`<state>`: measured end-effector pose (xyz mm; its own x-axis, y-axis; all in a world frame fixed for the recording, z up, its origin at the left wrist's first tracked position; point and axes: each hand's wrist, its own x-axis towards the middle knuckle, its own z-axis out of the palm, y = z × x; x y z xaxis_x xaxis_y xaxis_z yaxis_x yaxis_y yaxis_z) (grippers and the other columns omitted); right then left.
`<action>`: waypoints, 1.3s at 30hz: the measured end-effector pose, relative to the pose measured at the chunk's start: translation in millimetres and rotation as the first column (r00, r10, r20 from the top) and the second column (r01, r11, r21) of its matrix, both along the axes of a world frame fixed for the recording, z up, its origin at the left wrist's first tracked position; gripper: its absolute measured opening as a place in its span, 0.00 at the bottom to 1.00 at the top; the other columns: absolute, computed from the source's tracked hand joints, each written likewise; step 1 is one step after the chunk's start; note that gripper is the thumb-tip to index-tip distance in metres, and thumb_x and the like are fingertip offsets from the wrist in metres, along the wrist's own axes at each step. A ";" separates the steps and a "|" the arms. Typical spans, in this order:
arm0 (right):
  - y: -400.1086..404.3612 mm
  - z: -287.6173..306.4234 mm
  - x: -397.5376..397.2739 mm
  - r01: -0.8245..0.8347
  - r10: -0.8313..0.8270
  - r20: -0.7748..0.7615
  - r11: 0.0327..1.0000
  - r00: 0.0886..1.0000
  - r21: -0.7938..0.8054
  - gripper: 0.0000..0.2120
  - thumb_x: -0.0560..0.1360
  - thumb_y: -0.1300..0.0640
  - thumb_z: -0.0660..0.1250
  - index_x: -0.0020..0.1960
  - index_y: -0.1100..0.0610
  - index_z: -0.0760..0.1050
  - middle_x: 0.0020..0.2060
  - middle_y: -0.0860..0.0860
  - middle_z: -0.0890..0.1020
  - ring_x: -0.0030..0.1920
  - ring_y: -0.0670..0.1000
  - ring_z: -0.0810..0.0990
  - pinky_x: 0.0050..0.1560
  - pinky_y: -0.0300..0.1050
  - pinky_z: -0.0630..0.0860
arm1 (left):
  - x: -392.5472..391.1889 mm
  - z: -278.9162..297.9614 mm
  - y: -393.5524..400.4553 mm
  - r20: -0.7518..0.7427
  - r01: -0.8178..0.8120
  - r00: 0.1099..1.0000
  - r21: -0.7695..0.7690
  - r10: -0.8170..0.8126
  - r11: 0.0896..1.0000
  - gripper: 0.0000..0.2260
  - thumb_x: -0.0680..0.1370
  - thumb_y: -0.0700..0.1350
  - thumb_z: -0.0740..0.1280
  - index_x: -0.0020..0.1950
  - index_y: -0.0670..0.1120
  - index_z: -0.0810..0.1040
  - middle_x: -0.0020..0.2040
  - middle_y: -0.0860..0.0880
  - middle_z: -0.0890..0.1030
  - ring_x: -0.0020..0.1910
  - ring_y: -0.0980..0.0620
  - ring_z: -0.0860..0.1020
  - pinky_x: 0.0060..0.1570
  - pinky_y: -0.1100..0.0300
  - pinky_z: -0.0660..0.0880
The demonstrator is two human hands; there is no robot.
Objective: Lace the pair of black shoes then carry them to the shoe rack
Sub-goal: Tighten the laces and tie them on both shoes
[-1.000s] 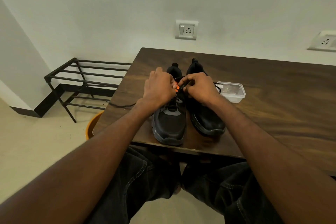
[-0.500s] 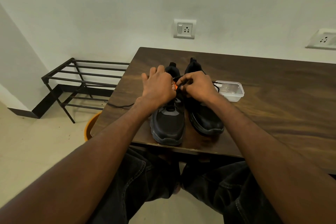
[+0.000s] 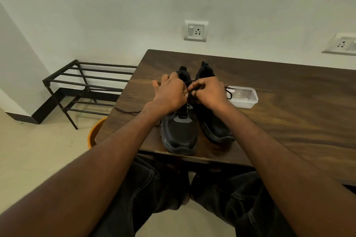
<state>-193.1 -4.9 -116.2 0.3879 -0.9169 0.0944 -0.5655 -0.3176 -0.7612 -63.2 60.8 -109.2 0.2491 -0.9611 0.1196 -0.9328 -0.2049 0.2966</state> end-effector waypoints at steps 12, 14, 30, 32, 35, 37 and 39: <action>8.4 -0.6 0.2 0.039 -0.036 -0.146 0.999 0.989 0.015 0.08 0.76 0.59 0.73 0.40 0.54 0.86 0.38 0.50 0.86 0.42 0.49 0.85 0.50 0.53 0.85 | 31.7 5.1 10.6 -0.196 0.078 0.977 -0.062 -0.088 0.995 0.14 0.80 0.36 0.66 0.61 0.49 0.83 0.57 0.48 0.82 0.56 0.49 0.79 0.59 0.48 0.78; 7.9 1.6 -0.3 0.021 -0.017 -0.200 1.000 0.980 0.018 0.09 0.76 0.60 0.69 0.40 0.57 0.86 0.39 0.54 0.87 0.42 0.53 0.85 0.49 0.56 0.85 | 34.3 4.6 10.3 -0.199 0.075 0.976 -0.075 -0.089 0.994 0.15 0.81 0.35 0.64 0.62 0.48 0.83 0.56 0.48 0.83 0.55 0.50 0.80 0.55 0.53 0.77; 21.0 17.0 -6.3 -0.048 -0.020 -0.370 0.983 0.929 -0.175 0.09 0.80 0.50 0.71 0.59 0.52 0.82 0.56 0.52 0.82 0.55 0.54 0.82 0.58 0.55 0.80 | 36.1 1.4 9.5 -0.179 0.090 0.978 -0.106 -0.108 0.990 0.14 0.81 0.35 0.66 0.62 0.47 0.83 0.57 0.48 0.84 0.50 0.55 0.77 0.50 0.60 0.72; 23.3 13.3 -4.0 -0.076 0.033 -0.384 0.992 0.923 -0.098 0.06 0.79 0.49 0.72 0.51 0.50 0.85 0.49 0.52 0.85 0.51 0.55 0.84 0.55 0.58 0.82 | 36.1 0.9 10.0 -0.182 0.093 0.977 -0.113 -0.113 0.989 0.13 0.81 0.35 0.66 0.63 0.47 0.82 0.57 0.48 0.83 0.51 0.56 0.77 0.51 0.60 0.71; 13.3 22.2 -19.6 0.142 -0.179 -0.197 0.972 0.964 -0.188 0.03 0.79 0.54 0.72 0.50 0.49 0.86 0.47 0.51 0.87 0.49 0.55 0.85 0.54 0.54 0.83 | 38.9 0.3 10.6 -0.218 0.090 0.970 -0.102 -0.110 0.991 0.13 0.81 0.35 0.67 0.61 0.48 0.83 0.57 0.49 0.83 0.53 0.54 0.79 0.52 0.59 0.73; -0.7 35.8 -39.6 0.401 -0.428 -0.034 0.870 0.903 -0.287 0.06 0.80 0.57 0.70 0.51 0.51 0.86 0.50 0.52 0.87 0.52 0.57 0.85 0.52 0.48 0.80 | 39.8 0.3 11.3 -0.232 0.093 0.966 -0.098 -0.114 0.991 0.12 0.81 0.35 0.67 0.60 0.49 0.83 0.58 0.49 0.84 0.56 0.52 0.80 0.55 0.57 0.76; -7.2 44.3 -55.5 0.467 -0.505 -0.008 0.804 0.863 -0.368 0.09 0.80 0.61 0.66 0.53 0.53 0.84 0.55 0.52 0.85 0.54 0.56 0.84 0.48 0.46 0.74 | 39.1 0.6 12.5 -0.223 0.107 0.967 -0.091 -0.125 0.990 0.13 0.80 0.35 0.67 0.61 0.49 0.83 0.58 0.48 0.84 0.56 0.51 0.80 0.57 0.55 0.77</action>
<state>-248.7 -12.1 -71.9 -0.0752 -0.9034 0.4221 -0.7831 -0.2086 -0.5859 -24.1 73.3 -108.5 0.1660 -0.9750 0.1475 -0.8548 -0.0677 0.5146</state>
